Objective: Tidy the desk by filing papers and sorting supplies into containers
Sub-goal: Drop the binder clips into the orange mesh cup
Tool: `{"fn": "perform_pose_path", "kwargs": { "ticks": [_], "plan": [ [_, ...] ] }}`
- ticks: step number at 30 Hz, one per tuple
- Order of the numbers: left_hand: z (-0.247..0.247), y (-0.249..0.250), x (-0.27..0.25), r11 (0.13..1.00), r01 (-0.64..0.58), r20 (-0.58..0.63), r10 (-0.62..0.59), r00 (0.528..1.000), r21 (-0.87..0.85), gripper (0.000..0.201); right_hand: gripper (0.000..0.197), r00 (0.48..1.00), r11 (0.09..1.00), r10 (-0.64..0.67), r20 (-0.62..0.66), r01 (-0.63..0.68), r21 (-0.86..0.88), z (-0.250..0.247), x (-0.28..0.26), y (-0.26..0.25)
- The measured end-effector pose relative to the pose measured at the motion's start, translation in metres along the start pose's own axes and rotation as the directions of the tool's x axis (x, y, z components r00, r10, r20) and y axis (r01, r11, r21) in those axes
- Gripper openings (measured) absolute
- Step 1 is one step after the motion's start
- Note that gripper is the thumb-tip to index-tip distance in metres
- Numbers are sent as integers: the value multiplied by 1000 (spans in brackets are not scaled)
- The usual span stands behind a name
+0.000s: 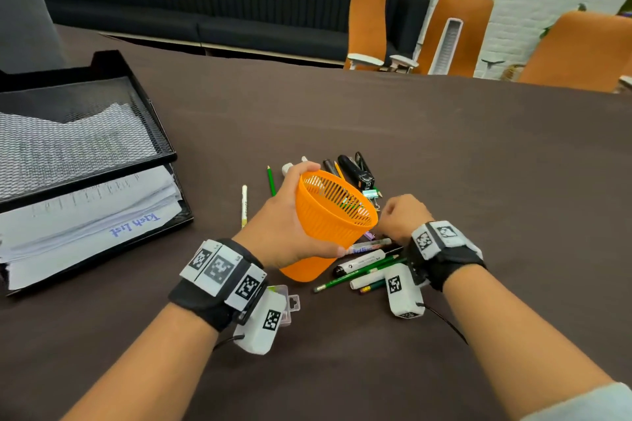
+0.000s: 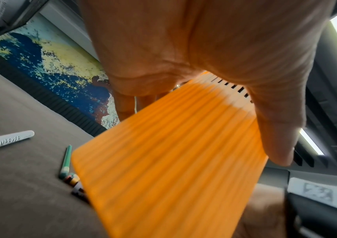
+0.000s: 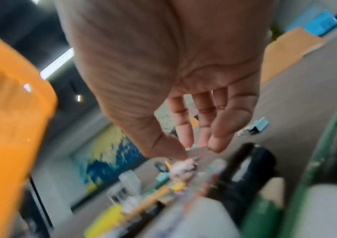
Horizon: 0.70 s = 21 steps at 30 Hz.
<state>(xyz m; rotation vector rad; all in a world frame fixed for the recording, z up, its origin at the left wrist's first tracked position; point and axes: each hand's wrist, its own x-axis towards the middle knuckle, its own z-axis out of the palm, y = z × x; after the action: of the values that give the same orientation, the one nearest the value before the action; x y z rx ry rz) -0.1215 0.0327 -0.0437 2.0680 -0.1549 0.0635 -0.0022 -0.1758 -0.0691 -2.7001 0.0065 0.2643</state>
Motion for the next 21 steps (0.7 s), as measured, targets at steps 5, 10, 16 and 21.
{"fn": "perform_pose_path", "kwargs": {
  "ticks": [5, 10, 16, 21],
  "plan": [
    [7, -1, 2, 995, 5, 34, -9, 999, 99, 110, 20, 984, 683, -54, -172, 162, 713, -17, -45, 8],
    [13, 10, 2, 985, -43, 52, 35, 998, 168, 111, 20, 911, 588, -296, -288, 412, 696, -36, -73, -21],
    [6, 8, -1, 963, -6, 2, 5, 1000, 270, 112, 17, 903, 648, -161, -398, 401, 647, -15, -56, -18],
    [-7, 6, 0, 957, 21, -53, -6, 999, 288, 113, 9, 987, 989, -47, -151, 68, 132, 16, -6, -2]
  ]
}}
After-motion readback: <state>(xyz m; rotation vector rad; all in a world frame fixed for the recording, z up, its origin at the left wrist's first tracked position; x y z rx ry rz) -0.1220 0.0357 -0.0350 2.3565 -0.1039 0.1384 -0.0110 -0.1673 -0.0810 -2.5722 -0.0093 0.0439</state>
